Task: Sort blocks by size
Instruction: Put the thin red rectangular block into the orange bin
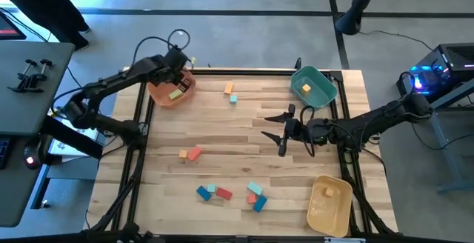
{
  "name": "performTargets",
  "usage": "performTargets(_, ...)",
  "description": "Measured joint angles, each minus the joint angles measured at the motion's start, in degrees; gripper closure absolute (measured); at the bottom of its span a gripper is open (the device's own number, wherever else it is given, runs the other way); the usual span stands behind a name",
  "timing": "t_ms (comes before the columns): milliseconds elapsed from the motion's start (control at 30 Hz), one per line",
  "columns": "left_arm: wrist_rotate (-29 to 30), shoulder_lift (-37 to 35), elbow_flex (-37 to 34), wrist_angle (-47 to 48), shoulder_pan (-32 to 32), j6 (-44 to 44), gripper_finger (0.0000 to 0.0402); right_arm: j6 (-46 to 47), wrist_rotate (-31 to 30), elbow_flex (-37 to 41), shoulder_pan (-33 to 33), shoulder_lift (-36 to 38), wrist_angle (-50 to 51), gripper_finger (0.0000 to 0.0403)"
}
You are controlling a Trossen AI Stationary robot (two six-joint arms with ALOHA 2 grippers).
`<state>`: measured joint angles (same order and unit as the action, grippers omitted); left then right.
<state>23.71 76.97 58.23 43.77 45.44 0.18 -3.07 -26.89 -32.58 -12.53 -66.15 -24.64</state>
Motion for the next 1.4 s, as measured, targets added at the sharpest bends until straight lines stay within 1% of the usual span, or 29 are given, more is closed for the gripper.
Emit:
performTargets(100,-0.31,0.11,-2.39,-1.44,2.52,0.57,0.0307,0.06,0.0,-0.02,0.0,0.0,0.0,0.0169)
performTargets(267,-1.25,1.62,-4.28,-1.7,4.76,0.42,0.0307,0.63,0.0,-0.02,0.0,0.0,0.0,0.0169)
performTargets(467,-4.3,6.79,-4.74,-1.99,6.39,0.98,0.0307,0.64,0.0,0.0,0.15,0.0,-0.02,0.0169)
performTargets(633,-5.33,13.14,-4.74,-2.06,6.79,2.95,0.0307,1.11,0.0,0.0,0.15,0.0,-0.03,0.0169)
performTargets(767,-6.18,16.79,-4.74,-1.62,6.79,3.57,0.0307,1.57,0.0,-0.02,0.15,0.0,-0.02,0.0169)
performTargets(900,-7.14,18.34,-4.41,-1.75,6.8,5.81,0.0307,1.57,0.0,-0.02,0.15,0.0,-0.02,0.0169)
performTargets(1033,-7.04,18.53,-4.41,-1.75,6.79,6.08,0.0306,1.74,0.0,-0.02,0.15,0.0,-0.02,0.0169)
performTargets(1100,-7.07,18.38,-4.5,-1.8,6.79,5.98,0.0288,1.74,0.0,-0.02,0.15,0.0,-0.02,0.0169)
performTargets(1300,-7.39,18.34,-3.91,-1.08,6.81,6.07,0.0179,2.51,0.0,-0.01,0.15,0.0,-0.02,0.0169)
performTargets(1400,-8.0,18.43,-2.91,0.28,6.77,6.03,0.0149,2.64,0.0,-0.01,0.15,0.0,-0.01,0.0169)
